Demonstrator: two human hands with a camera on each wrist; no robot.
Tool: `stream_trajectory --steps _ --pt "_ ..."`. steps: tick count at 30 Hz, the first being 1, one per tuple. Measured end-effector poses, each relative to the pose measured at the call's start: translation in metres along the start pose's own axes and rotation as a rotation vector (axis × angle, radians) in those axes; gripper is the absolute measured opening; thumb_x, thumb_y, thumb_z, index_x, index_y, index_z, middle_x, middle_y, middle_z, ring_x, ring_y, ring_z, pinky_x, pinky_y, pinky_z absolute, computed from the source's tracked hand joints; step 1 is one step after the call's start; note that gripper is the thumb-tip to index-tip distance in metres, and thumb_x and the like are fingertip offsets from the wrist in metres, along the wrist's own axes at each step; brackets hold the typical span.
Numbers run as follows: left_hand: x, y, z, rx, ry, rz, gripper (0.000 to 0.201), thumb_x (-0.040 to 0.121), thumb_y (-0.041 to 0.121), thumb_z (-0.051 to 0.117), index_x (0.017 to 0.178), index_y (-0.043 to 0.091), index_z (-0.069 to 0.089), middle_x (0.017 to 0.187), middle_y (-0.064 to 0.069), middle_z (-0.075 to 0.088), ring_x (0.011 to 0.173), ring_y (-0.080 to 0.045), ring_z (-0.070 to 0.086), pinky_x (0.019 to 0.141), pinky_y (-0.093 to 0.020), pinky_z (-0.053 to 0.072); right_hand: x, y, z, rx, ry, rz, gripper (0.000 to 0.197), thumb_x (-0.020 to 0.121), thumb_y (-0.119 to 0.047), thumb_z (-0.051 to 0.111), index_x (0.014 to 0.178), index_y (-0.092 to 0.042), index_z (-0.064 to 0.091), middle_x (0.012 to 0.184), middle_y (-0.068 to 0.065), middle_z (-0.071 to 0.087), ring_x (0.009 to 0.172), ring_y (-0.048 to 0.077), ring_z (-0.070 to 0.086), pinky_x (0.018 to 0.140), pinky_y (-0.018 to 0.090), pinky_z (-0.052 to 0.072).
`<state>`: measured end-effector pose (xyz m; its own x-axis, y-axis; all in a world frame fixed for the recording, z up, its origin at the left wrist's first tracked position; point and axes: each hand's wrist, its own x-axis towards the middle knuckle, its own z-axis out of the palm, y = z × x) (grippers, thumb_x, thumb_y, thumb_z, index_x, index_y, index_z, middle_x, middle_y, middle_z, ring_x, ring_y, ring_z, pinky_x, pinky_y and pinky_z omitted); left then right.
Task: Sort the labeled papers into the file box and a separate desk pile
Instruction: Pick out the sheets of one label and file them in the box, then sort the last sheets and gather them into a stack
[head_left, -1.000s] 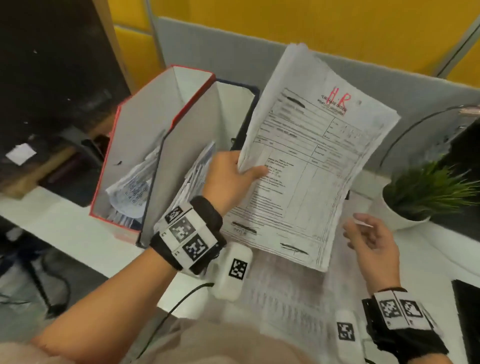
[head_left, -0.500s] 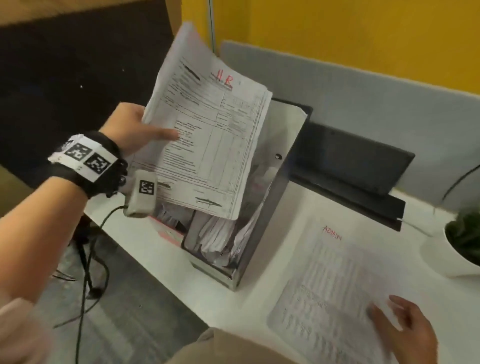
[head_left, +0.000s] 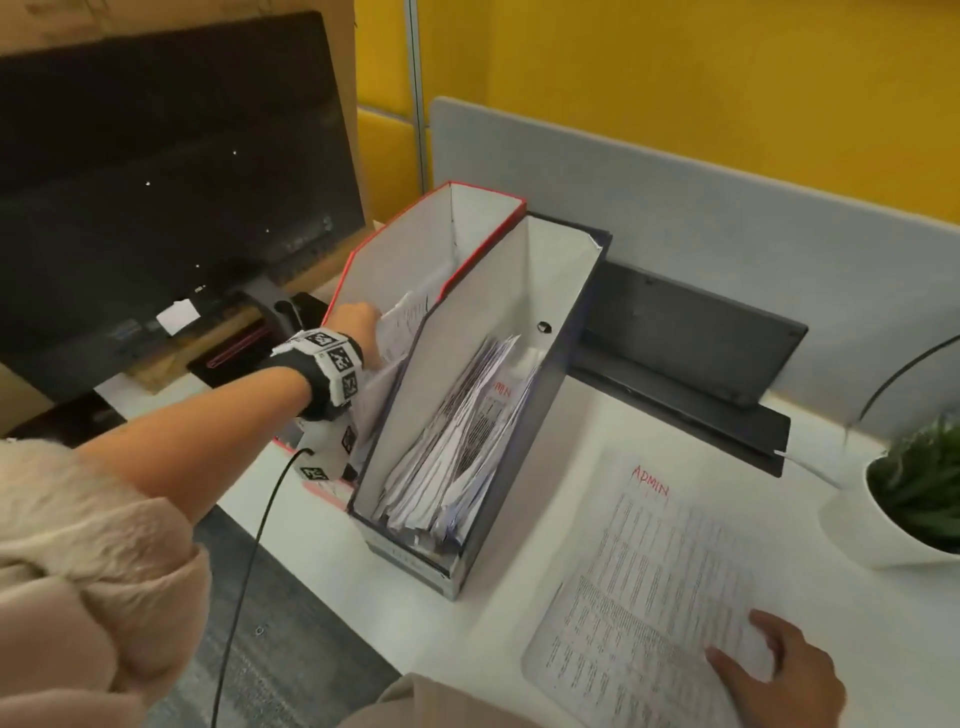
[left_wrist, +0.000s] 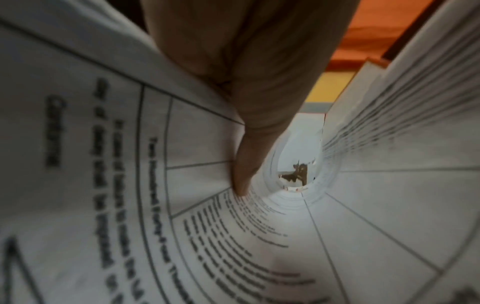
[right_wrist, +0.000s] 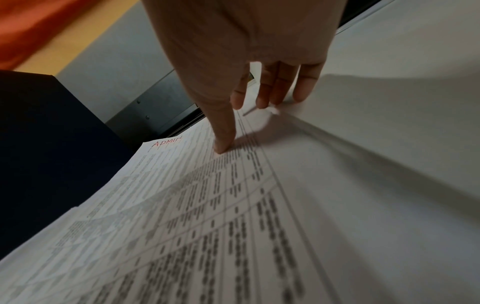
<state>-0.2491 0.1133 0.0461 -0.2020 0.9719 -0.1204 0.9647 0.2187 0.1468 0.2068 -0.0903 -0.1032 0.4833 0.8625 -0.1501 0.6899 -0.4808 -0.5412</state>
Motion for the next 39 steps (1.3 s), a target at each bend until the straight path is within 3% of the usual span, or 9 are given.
stream_trajectory --steps 3,9,16,22,27,30,34,37,39 --pt "0.004 -0.002 0.009 0.084 -0.03 0.019 0.039 0.073 0.004 0.07 0.107 0.002 0.052 0.103 -0.019 0.061 0.096 -0.036 0.06 0.072 -0.035 0.046 0.003 0.004 0.001 -0.013 -0.023 0.021 0.074 0.041 -0.025 0.094 0.107 -0.011 0.064 0.1 0.02 0.066 0.097 0.036 0.061 0.092 0.045 0.043" --pt "-0.003 -0.004 0.011 0.226 -0.028 0.032 0.056 0.066 0.005 0.072 0.11 0.01 0.038 0.061 0.001 0.043 0.05 -0.017 0.044 0.045 -0.027 0.035 0.006 0.002 0.001 -0.016 -0.038 0.046 0.075 0.042 -0.024 0.094 0.109 -0.009 0.063 0.104 0.02 0.065 0.101 0.037 0.059 0.096 0.046 0.042" --pt "-0.025 0.031 -0.052 -0.032 0.243 0.074 0.045 0.082 0.021 0.067 0.122 0.016 0.048 0.106 -0.009 0.061 0.092 -0.025 0.059 0.07 -0.033 0.043 0.006 0.005 0.0 -0.008 -0.061 0.038 0.075 0.049 -0.027 0.091 0.115 -0.012 0.06 0.111 0.02 0.062 0.108 0.036 0.055 0.101 0.046 0.038" --pt "-0.082 0.102 -0.064 -0.357 0.525 0.439 0.016 0.085 0.016 0.056 0.098 0.021 0.061 0.083 0.005 0.058 0.072 -0.011 0.053 0.06 -0.016 0.038 0.006 0.009 0.003 -0.013 -0.09 0.02 0.067 0.063 -0.029 0.084 0.121 -0.018 0.055 0.117 0.017 0.056 0.114 0.034 0.045 0.099 0.039 0.031" --pt "-0.13 0.172 0.002 -0.576 0.297 0.663 0.013 0.084 0.016 0.058 0.093 0.022 0.065 0.078 0.008 0.056 0.068 -0.007 0.049 0.065 -0.022 0.042 0.002 0.007 0.001 -0.001 -0.11 0.021 0.066 0.067 -0.027 0.081 0.125 -0.018 0.052 0.12 0.015 0.051 0.116 0.031 0.042 0.099 0.035 0.033" --pt "-0.138 0.194 0.061 -0.401 0.008 0.541 0.02 0.088 0.024 0.054 0.106 0.024 0.061 0.089 0.008 0.061 0.081 -0.014 0.057 0.07 -0.024 0.042 0.0 0.005 0.0 0.013 -0.13 0.032 0.066 0.069 -0.027 0.08 0.127 -0.019 0.049 0.121 0.012 0.048 0.117 0.028 0.041 0.1 0.033 0.033" --pt "-0.136 0.199 0.124 -0.248 -0.393 0.261 0.036 0.093 0.026 0.052 0.122 0.005 0.05 0.119 -0.013 0.059 0.108 -0.029 0.057 0.089 -0.035 0.048 -0.004 0.001 -0.001 0.043 -0.155 0.046 0.072 0.067 -0.025 0.081 0.129 -0.02 0.046 0.121 0.01 0.044 0.117 0.026 0.042 0.103 0.034 0.035" --pt "-0.134 0.197 0.146 -0.364 -0.436 0.113 0.023 0.087 0.031 0.063 0.089 0.008 0.058 0.09 -0.008 0.06 0.088 -0.025 0.059 0.073 -0.028 0.045 -0.005 -0.001 -0.003 0.043 -0.184 0.052 0.076 0.066 -0.025 0.082 0.131 -0.02 0.043 0.122 0.009 0.042 0.117 0.024 0.043 0.104 0.033 0.036" --pt "-0.132 0.197 0.153 -0.44 -0.406 0.055 0.034 0.081 0.035 0.069 0.063 0.019 0.045 0.069 -0.002 0.048 0.064 -0.019 0.049 0.059 -0.025 0.04 -0.005 -0.002 -0.004 0.046 -0.208 0.062 0.078 0.067 -0.024 0.082 0.133 -0.02 0.041 0.123 0.009 0.041 0.117 0.022 0.043 0.103 0.03 0.037"
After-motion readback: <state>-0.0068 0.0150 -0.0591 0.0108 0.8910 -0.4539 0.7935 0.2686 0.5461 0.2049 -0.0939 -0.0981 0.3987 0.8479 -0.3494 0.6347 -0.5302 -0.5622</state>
